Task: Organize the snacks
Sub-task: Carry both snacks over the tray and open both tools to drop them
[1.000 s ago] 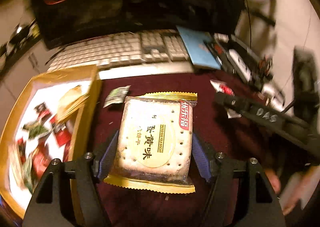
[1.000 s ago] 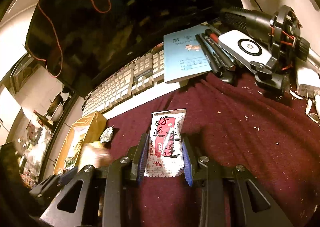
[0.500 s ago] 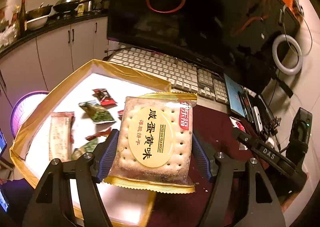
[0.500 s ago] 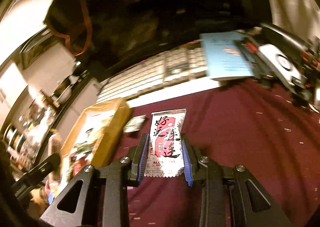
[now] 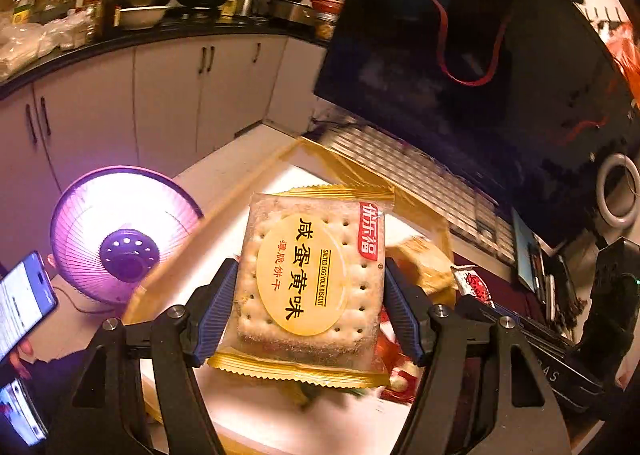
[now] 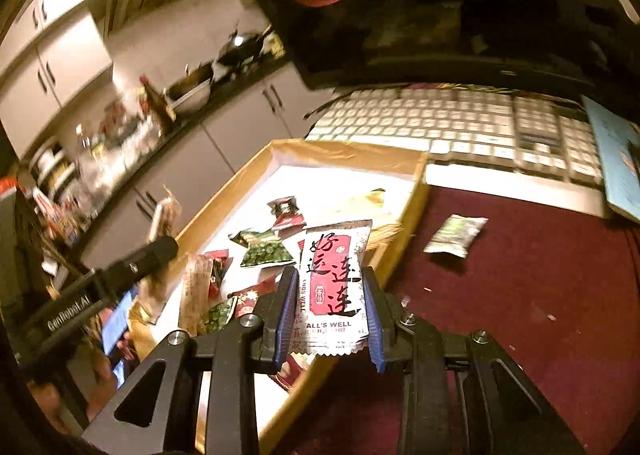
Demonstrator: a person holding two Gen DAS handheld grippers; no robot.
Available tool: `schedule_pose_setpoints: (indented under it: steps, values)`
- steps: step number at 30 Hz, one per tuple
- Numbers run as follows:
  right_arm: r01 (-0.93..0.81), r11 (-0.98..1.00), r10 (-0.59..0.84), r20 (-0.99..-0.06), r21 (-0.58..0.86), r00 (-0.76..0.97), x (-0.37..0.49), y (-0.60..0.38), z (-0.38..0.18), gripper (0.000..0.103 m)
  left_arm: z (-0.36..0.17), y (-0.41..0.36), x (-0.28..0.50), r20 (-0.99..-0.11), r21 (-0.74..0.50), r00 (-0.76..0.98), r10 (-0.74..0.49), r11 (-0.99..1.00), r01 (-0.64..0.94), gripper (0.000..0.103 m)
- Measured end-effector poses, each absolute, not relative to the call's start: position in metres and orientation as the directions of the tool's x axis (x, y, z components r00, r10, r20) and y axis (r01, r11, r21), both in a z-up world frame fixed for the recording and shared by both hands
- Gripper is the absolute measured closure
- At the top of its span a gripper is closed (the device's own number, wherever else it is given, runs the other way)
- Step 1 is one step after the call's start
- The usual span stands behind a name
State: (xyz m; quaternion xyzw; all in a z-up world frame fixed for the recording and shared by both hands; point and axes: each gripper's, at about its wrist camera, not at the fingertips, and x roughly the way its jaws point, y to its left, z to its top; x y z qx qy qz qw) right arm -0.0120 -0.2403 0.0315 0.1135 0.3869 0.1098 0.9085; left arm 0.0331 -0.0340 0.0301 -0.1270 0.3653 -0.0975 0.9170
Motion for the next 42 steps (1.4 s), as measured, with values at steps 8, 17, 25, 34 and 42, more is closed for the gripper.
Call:
schedule_pose_setpoints:
  steps: [8,17,25,34,42]
  values:
    - [-0.167,0.955,0.295,-0.732,0.244,0.614,0.051,-0.212,0.031,0.072,0.017,-0.037,0.083,-0.714,-0.268,0.654,-0.249,0.961,0.074,0.034]
    - [-0.143,0.966,0.257,-0.782,0.213,0.568,0.088,-0.202,0.011,0.072,-0.001,-0.063,0.112,-0.803,-0.162,0.569,-0.178,0.984,0.080,0.034]
    - [-0.153,0.977,0.208,-0.796,0.146,0.568,0.091,-0.189,0.007,0.068,0.001,-0.061,0.113,-0.810,-0.147,0.563,-0.164,0.986,0.075,0.034]
    - [-0.116,0.938,0.323,-0.706,0.326,0.630,0.067,-0.224,0.027,0.041,0.040,-0.060,0.071,-0.652,-0.243,0.703,-0.285,0.956,0.162,0.025]
    - [-0.015,0.866,0.341,-0.571,0.499,0.747,-0.011,-0.303,0.048,0.038,0.066,-0.082,-0.002,-0.533,-0.303,0.769,-0.353,0.928,0.216,0.022]
